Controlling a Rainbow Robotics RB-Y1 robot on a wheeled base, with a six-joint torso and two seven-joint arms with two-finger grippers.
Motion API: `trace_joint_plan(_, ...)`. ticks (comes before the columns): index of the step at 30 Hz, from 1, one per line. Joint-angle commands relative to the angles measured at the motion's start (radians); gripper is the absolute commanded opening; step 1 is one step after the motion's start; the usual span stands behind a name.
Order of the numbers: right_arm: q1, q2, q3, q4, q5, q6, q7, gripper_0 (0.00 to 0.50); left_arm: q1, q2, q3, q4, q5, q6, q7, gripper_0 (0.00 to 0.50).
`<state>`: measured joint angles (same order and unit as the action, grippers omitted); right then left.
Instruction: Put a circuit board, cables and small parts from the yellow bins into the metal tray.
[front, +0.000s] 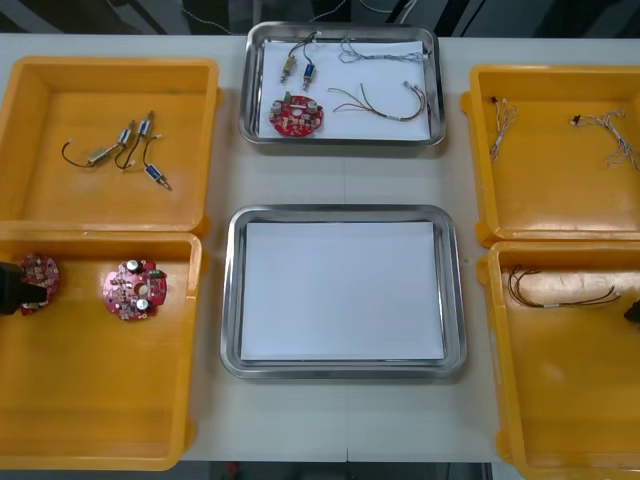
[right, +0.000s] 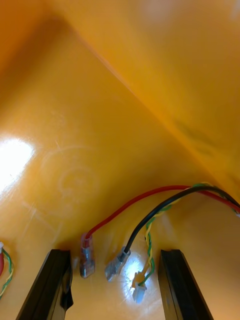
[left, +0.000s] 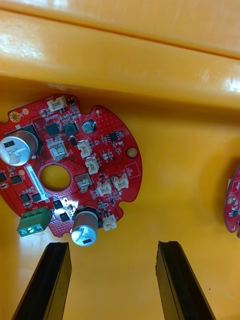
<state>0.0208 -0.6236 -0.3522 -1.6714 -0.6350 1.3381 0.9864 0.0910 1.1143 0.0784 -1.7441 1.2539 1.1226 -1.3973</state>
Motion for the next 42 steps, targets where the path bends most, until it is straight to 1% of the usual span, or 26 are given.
trace_joint_plan(1,-0.009,0.022,0.006,0.021,0.003,-0.011,-0.046,0.475,0.023,0.048,-0.025,0.011,-0.014,-0.03,-0.101,0.5)
trace_joint_plan(3,-0.009,0.025,0.004,0.021,0.003,-0.011,-0.048,0.399,0.023,0.048,-0.028,0.014,-0.016,-0.035,-0.101,0.5)
trace_joint_plan(5,-0.009,0.025,0.004,0.021,0.003,-0.011,-0.048,0.333,0.023,0.048,-0.028,0.017,-0.018,-0.037,-0.101,0.5)
trace_joint_plan(6,-0.009,0.025,0.004,0.021,0.003,-0.011,-0.048,0.313,0.023,0.048,-0.028,0.017,-0.018,-0.037,-0.101,0.5)
trace_joint_plan(7,-0.009,0.025,0.004,0.021,0.003,-0.011,-0.043,0.252,0.023,0.048,-0.028,0.017,-0.019,-0.037,-0.101,0.5)
trace_joint_plan(8,-0.009,0.025,0.004,0.021,0.002,-0.011,-0.046,0.222,0.023,0.048,-0.028,0.017,-0.021,-0.037,-0.101,0.5)
trace_joint_plan(9,-0.009,0.025,0.004,0.021,0.003,-0.011,-0.045,0.157,0.023,0.048,-0.028,0.017,-0.022,-0.037,-0.101,0.5)
trace_joint_plan(11,-0.009,0.024,0.004,0.021,0.003,-0.011,-0.041,0.05,0.023,0.048,-0.028,0.018,-0.027,-0.037,-0.101,0.5)
trace_joint_plan(13,-0.009,0.025,0.004,0.021,0.003,-0.011,-0.041,0.0,0.023,0.048,-0.031,0.018,-0.03,-0.037,-0.101,0.5)
trace_joint_plan(17,-0.009,0.024,0.004,0.013,0.005,-0.011,-0.038,0.0,0.023,0.048,-0.051,0.023,-0.037,-0.069,-0.095,0.5)
trace_joint_plan(24,-0.009,0.004,0.002,-0.024,0.006,0.001,-0.032,0.0,0.021,0.048,-0.061,0.029,-0.045,-0.075,-0.094,0.5)
trace_joint_plan(28,-0.009,-0.027,0.001,-0.042,-0.006,0.024,-0.023,0.0,0.015,0.048,-0.071,0.034,-0.048,-0.078,-0.091,0.5)
trace_joint_plan(36,-0.015,-0.097,0.001,-0.105,-0.037,0.125,-0.018,0.0,0.009,0.048,-0.083,0.038,-0.057,-0.087,-0.088,0.5)
trace_joint_plan(39,-0.015,-0.113,0.001,-0.133,-0.051,0.159,-0.02,0.0,0.009,0.048,-0.083,0.04,-0.059,-0.087,-0.086,0.5)
trace_joint_plan(42,-0.015,-0.116,0.001,-0.163,-0.064,0.187,-0.021,0.0,0.009,0.048,-0.083,0.04,-0.06,-0.089,-0.085,0.5)
